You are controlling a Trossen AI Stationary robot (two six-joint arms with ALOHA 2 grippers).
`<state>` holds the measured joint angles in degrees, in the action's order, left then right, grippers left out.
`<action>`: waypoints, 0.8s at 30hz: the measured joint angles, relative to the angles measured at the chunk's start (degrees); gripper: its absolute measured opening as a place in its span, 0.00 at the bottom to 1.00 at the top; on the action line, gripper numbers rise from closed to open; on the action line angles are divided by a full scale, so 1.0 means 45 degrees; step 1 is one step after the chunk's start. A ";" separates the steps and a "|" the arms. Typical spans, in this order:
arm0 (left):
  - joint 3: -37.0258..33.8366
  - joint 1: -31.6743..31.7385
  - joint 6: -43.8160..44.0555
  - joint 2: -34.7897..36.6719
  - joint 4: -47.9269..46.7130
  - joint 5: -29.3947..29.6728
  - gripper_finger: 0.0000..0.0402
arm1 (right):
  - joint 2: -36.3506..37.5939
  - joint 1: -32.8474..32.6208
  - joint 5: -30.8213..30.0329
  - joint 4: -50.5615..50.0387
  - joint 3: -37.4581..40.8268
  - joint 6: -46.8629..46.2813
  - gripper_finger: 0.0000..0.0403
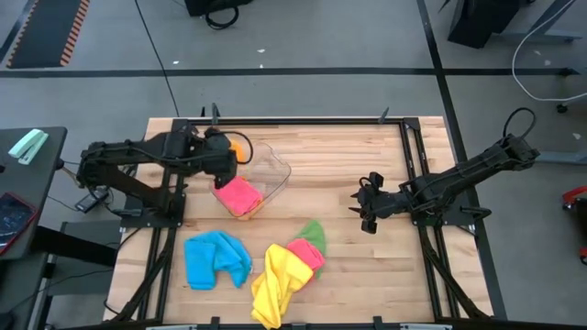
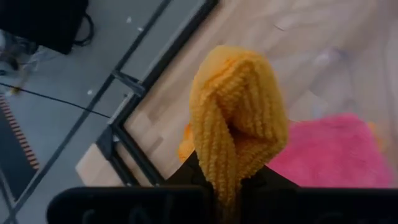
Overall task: Fold microfiber towels
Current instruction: Put the folded orange microfiber towel into the transparent bin
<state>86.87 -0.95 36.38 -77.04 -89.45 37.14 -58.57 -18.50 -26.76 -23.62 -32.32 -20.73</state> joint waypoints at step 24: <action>-0.0717 0.6058 -0.3423 -0.0284 -0.0143 -0.1568 0.06 | 0.0000 -0.0002 0.0002 0.0000 0.0000 0.0141 0.48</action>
<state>83.65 26.31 20.98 -78.31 -90.10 30.08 -58.57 -18.51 -26.76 -23.62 -32.32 -20.10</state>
